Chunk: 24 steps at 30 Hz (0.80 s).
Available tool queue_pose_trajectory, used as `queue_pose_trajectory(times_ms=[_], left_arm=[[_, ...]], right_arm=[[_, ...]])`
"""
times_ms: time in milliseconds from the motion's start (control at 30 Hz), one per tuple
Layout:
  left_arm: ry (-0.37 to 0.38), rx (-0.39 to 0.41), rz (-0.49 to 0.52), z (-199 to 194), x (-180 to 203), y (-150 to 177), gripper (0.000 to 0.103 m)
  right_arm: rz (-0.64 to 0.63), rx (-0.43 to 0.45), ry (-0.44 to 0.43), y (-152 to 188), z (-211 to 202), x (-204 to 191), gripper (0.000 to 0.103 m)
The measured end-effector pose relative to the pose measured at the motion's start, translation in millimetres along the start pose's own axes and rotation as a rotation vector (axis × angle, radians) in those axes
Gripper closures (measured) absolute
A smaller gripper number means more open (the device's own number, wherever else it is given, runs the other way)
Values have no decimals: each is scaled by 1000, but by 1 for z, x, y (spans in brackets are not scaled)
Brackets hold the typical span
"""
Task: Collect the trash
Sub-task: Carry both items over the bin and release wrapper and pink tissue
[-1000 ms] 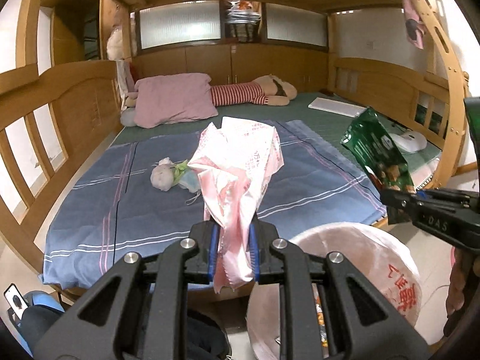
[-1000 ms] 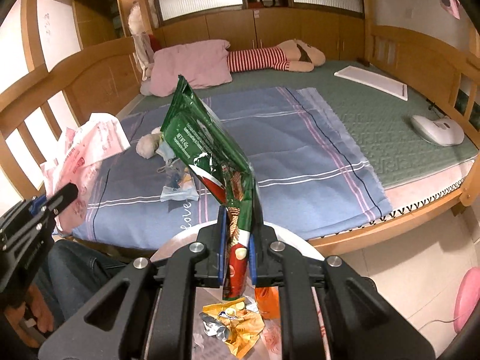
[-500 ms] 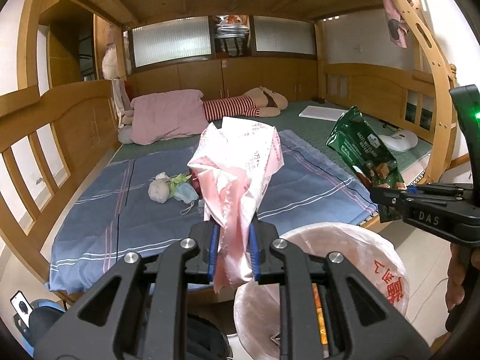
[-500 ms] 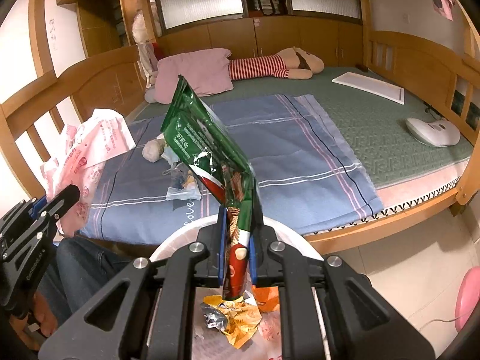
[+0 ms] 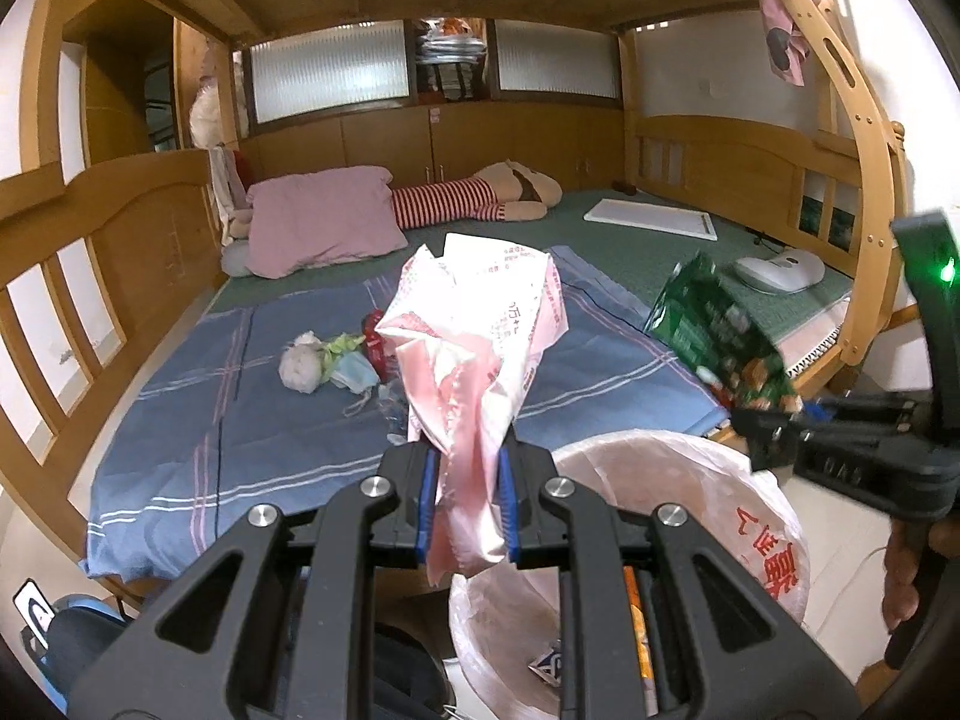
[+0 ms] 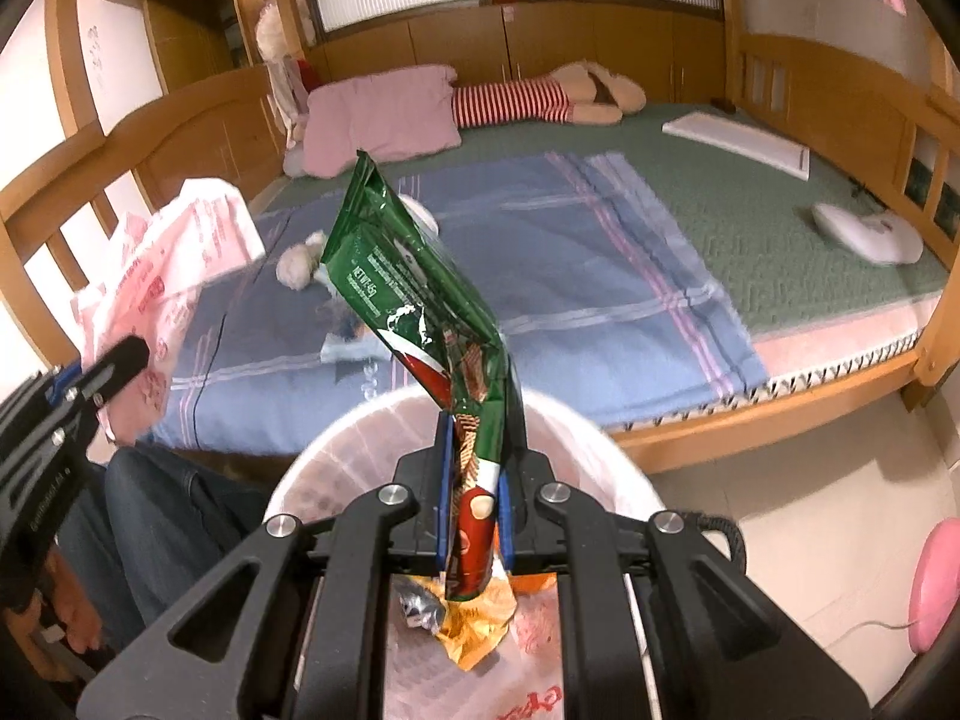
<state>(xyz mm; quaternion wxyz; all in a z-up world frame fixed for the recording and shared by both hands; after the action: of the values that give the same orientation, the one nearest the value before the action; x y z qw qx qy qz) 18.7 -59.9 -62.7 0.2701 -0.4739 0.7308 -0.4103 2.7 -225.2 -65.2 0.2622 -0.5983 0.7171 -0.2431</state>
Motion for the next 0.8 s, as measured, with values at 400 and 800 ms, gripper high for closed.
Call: queue_pose_trajectory(times_ms=[400, 800], left_arm=[[170, -135, -86, 31, -8, 11, 85], [442, -376, -144, 82, 3, 48, 14]], right_arm=[[96, 86, 19, -1, -22, 24, 58], [280, 99, 53, -26, -11, 58, 51]])
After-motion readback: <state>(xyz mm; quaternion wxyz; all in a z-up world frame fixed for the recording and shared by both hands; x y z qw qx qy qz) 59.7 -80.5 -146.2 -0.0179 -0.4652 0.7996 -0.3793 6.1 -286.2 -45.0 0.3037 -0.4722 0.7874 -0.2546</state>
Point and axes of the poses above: each gripper's, at about its wrist camera, not at the fingertips, and z roughly the way its jaws point, x to its right, y to its underside, the point moved 2 cm from there along z, roughly the way its jaws point, and after that the axes turned 7 degrees about y, right-handed, at the moved point
